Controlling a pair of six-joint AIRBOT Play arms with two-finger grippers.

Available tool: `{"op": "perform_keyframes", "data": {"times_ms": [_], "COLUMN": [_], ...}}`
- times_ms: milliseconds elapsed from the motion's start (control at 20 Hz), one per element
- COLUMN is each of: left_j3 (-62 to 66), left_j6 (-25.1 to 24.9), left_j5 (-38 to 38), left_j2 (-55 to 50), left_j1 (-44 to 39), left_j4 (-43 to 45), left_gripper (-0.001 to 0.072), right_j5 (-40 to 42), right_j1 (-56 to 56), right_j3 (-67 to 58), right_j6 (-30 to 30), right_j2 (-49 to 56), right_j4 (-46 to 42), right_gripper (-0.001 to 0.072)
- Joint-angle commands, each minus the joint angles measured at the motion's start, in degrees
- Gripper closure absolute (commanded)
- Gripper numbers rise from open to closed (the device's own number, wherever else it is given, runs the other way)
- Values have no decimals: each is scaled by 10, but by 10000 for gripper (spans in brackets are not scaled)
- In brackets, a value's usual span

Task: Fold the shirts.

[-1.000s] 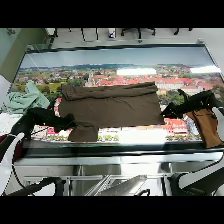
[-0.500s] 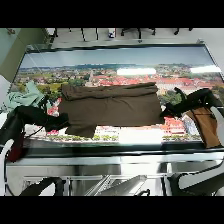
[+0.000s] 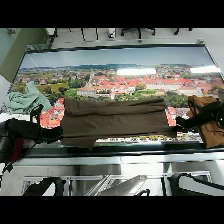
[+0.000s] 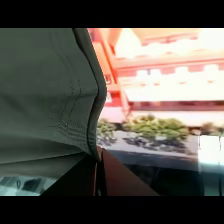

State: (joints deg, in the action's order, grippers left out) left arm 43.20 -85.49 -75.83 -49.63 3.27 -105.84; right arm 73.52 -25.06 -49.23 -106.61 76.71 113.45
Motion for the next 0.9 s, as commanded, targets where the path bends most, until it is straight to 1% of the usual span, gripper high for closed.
{"op": "perform_keyframes", "data": {"times_ms": [0,100,150,250,350,500,650,850], "left_j3": [56,132,176,258,324,381,402,440], "left_j6": [-6,-7,-10,-10,-10,-10,-10,-10], "left_j5": [38,65,79,89,88,91,99,103], "left_j2": [-34,-96,-133,-209,-283,-378,-452,-522], "left_j1": [-10,-36,-46,-50,-49,-50,-49,-52], "left_j4": [7,10,9,9,9,9,9,1], "left_gripper": [689,689,689,689,689,689,689,688], "right_j5": [-68,-107,-132,-177,-203,-238,-245,-235], "right_j1": [9,29,43,74,98,121,125,123], "right_j3": [-3,-32,-50,-90,-127,-162,-172,-185], "right_j6": [2,-16,-16,-16,-16,-16,-17,-36], "right_j2": [-23,-14,-8,14,52,117,158,160], "right_j4": [44,110,125,129,129,129,143,141], "right_gripper": [688,688,687,687,687,687,687,672]}}
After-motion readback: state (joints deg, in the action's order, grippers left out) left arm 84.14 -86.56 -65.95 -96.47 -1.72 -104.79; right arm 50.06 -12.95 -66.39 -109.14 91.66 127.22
